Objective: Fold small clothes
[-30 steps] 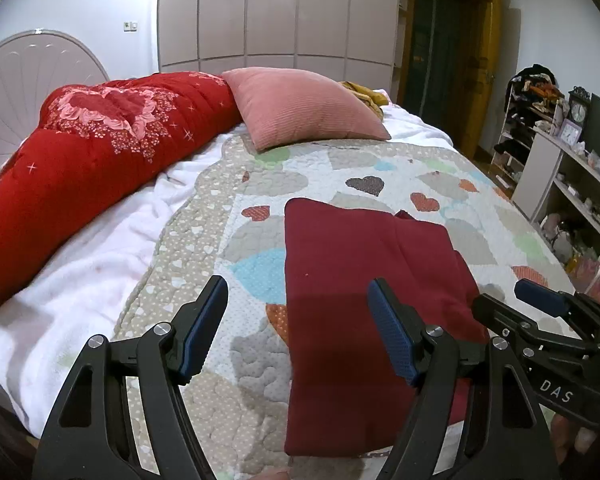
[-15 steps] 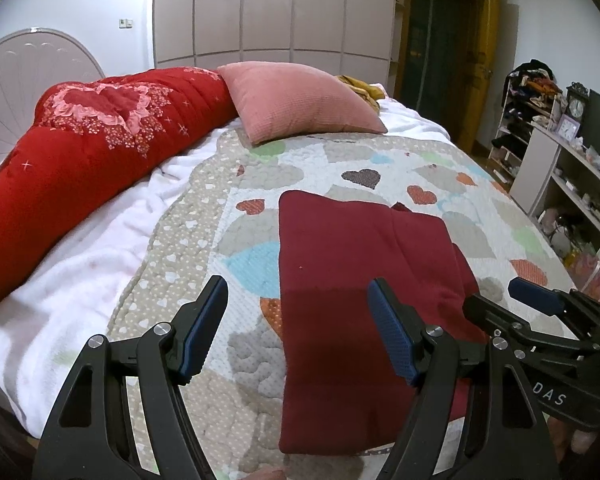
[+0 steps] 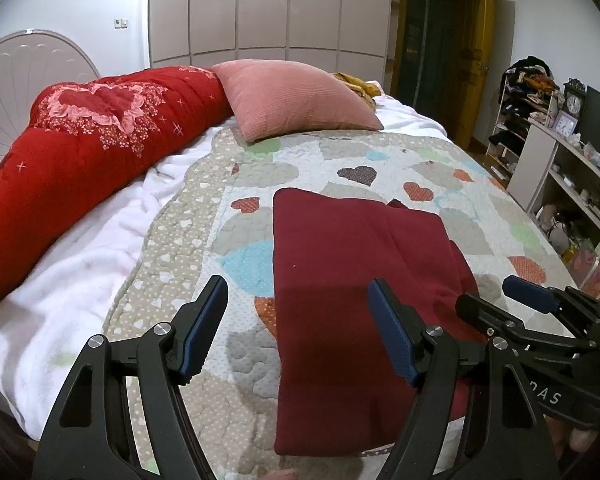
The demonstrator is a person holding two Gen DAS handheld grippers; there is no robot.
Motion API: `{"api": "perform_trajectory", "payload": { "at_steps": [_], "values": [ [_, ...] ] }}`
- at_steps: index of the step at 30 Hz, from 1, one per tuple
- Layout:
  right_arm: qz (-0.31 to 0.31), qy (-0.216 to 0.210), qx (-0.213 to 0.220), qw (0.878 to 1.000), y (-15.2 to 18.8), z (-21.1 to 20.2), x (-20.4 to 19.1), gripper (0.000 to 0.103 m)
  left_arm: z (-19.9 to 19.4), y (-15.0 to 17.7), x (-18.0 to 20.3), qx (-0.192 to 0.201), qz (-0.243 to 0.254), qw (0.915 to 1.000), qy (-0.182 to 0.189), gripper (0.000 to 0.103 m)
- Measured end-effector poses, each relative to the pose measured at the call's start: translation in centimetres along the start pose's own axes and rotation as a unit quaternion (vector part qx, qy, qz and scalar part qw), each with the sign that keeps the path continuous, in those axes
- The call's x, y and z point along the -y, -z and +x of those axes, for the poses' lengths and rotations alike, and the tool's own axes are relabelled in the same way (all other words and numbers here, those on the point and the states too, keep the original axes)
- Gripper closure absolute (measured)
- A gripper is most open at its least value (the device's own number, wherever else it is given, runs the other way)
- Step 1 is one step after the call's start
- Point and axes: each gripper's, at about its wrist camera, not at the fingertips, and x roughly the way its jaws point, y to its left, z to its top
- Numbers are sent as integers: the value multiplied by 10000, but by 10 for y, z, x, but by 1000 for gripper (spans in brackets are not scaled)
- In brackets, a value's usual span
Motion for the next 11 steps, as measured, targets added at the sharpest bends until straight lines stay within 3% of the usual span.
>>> {"api": "perform_trajectory", "payload": {
  "at_steps": [11],
  "values": [
    [-28,-31,-88,10000,0,9,-1,37,11,2,-7,-79,-97,9999,40,30]
  ]
}}
